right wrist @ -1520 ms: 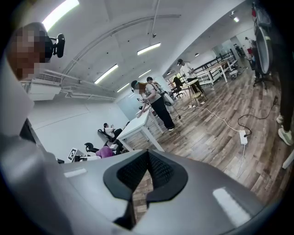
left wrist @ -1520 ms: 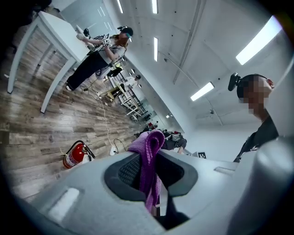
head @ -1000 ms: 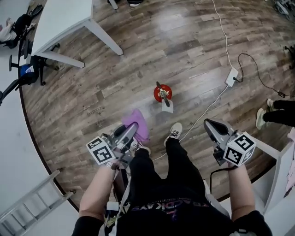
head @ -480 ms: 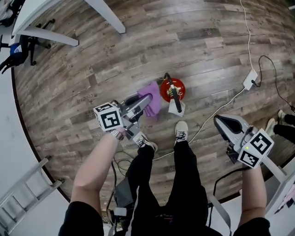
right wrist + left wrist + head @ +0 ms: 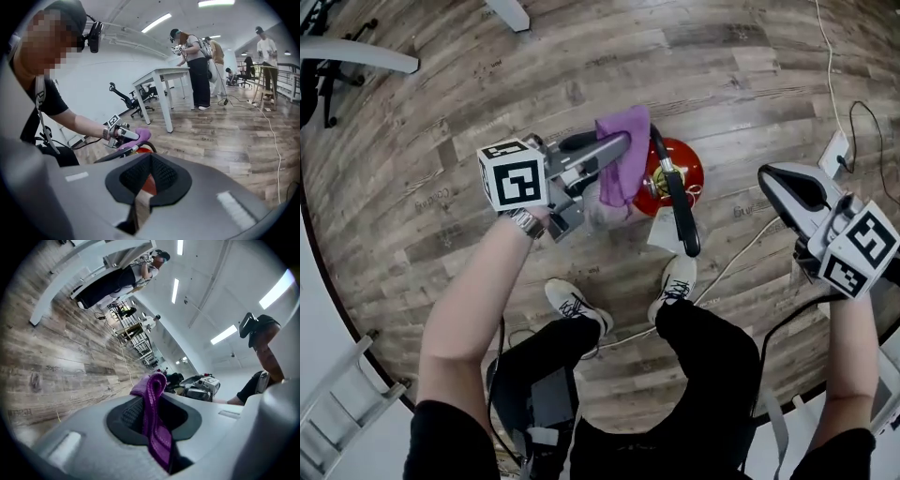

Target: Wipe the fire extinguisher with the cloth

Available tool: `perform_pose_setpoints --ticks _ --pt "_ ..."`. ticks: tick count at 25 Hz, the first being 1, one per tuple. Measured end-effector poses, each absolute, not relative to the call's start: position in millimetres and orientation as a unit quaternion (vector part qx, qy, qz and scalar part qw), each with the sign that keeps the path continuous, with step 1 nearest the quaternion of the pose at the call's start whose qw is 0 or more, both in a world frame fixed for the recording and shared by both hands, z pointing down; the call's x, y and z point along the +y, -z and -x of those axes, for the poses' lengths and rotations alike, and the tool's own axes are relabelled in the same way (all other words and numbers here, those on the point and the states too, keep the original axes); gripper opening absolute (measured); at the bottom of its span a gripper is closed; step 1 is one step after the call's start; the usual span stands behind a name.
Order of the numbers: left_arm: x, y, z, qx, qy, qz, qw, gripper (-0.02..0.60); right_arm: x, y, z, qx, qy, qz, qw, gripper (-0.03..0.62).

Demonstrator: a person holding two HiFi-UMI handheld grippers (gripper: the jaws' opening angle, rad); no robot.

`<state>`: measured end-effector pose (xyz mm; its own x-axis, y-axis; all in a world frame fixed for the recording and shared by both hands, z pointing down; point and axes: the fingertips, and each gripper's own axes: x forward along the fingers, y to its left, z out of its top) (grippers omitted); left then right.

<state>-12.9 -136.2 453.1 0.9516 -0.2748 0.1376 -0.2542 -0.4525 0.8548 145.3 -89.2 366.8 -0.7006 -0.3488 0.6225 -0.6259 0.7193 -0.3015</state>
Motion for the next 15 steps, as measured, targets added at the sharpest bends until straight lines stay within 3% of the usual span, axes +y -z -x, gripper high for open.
perform_pose_setpoints --ticks 8,15 --pt "-150 -526 10 -0.153 0.002 -0.880 0.450 0.064 -128 -436 -146 -0.900 -0.175 -0.289 0.276 0.005" --pt "-137 -648 20 -0.228 -0.002 -0.847 0.481 0.064 -140 -484 -152 -0.897 -0.159 -0.315 0.267 0.005"
